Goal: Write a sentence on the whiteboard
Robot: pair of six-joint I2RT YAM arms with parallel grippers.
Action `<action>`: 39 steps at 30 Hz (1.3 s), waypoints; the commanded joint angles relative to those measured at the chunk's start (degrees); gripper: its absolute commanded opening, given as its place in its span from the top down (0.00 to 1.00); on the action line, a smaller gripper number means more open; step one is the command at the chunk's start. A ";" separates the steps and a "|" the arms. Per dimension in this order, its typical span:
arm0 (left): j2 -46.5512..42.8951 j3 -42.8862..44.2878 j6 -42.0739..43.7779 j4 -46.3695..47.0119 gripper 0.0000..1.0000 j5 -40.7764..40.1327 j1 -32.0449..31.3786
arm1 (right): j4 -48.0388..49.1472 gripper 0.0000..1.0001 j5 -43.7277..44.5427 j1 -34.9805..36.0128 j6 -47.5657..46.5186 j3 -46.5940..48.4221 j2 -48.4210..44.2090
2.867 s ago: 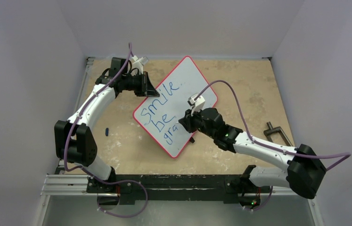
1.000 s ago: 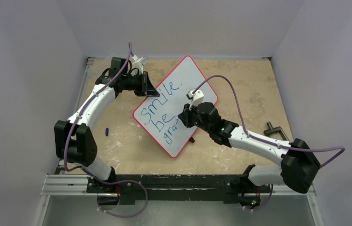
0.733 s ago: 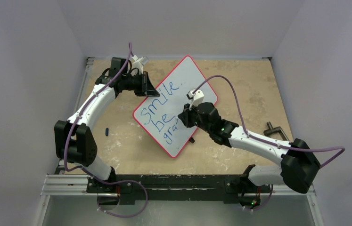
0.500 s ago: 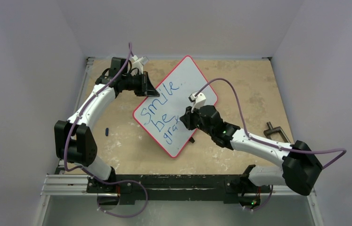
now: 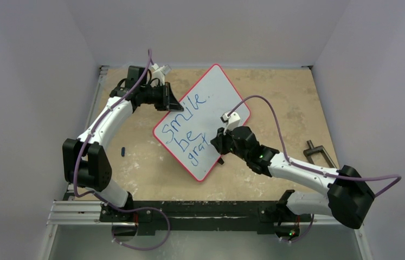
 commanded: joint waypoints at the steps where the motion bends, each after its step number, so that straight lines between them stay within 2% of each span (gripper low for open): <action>1: -3.23 0.81 1.00 2.15 1.00 -2.48 0.10 | -0.80 1.00 2.01 -0.12 -0.02 -0.26 -1.07; 19: -3.35 0.91 1.22 1.91 1.00 -2.79 0.12 | -2.81 1.00 3.65 -0.30 -2.71 7.69 2.48; 30: -3.76 1.00 1.40 1.71 1.00 -3.05 0.09 | -5.33 1.00 4.79 -0.28 -2.26 9.89 -2.49; 39: -4.08 0.84 1.49 1.71 1.00 -3.13 0.08 | -5.34 1.00 5.93 -1.30 -3.79 11.16 -1.42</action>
